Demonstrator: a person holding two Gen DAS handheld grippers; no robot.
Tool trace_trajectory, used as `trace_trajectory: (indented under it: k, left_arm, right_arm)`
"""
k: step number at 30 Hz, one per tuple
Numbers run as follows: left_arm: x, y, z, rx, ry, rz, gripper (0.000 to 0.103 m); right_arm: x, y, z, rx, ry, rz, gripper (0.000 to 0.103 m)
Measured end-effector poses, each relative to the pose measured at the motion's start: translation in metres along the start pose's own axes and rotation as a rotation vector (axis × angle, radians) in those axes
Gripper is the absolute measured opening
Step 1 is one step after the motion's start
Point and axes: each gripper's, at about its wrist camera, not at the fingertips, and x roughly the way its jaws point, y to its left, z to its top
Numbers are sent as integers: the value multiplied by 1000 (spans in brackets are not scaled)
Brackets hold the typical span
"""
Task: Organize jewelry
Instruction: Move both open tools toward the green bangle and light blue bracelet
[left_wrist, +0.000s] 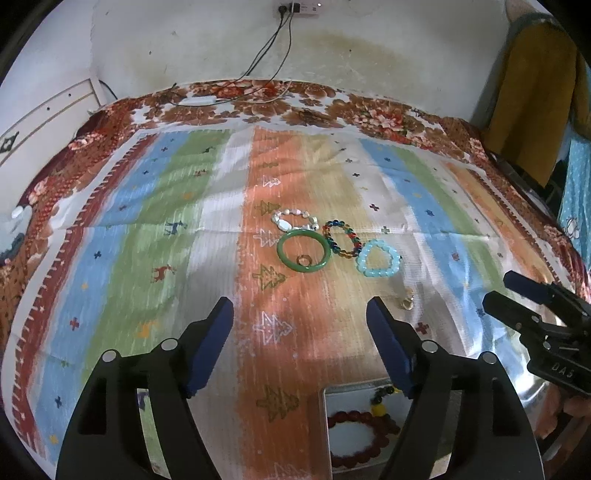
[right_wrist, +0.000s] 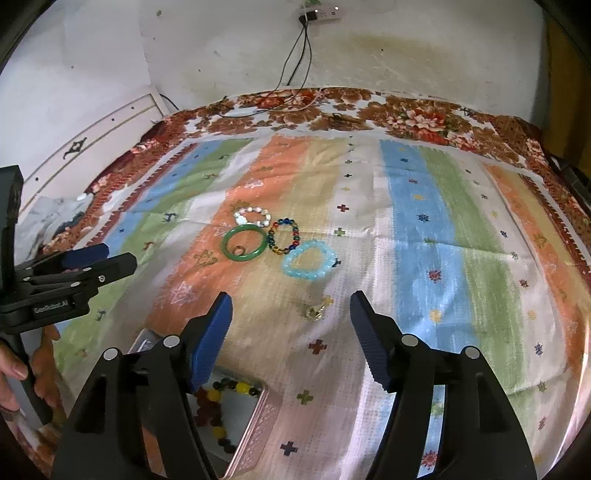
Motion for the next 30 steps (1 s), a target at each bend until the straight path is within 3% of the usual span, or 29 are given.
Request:
trace_trajectory:
  k: [17, 30]
  left_arm:
    - [35, 4, 25, 10, 19, 29, 85]
    - [59, 12, 36, -15, 51, 38, 87]
  right_arm:
    - [32, -18, 18, 39, 15, -15, 79]
    - [50, -24, 28, 40, 30, -19, 81]
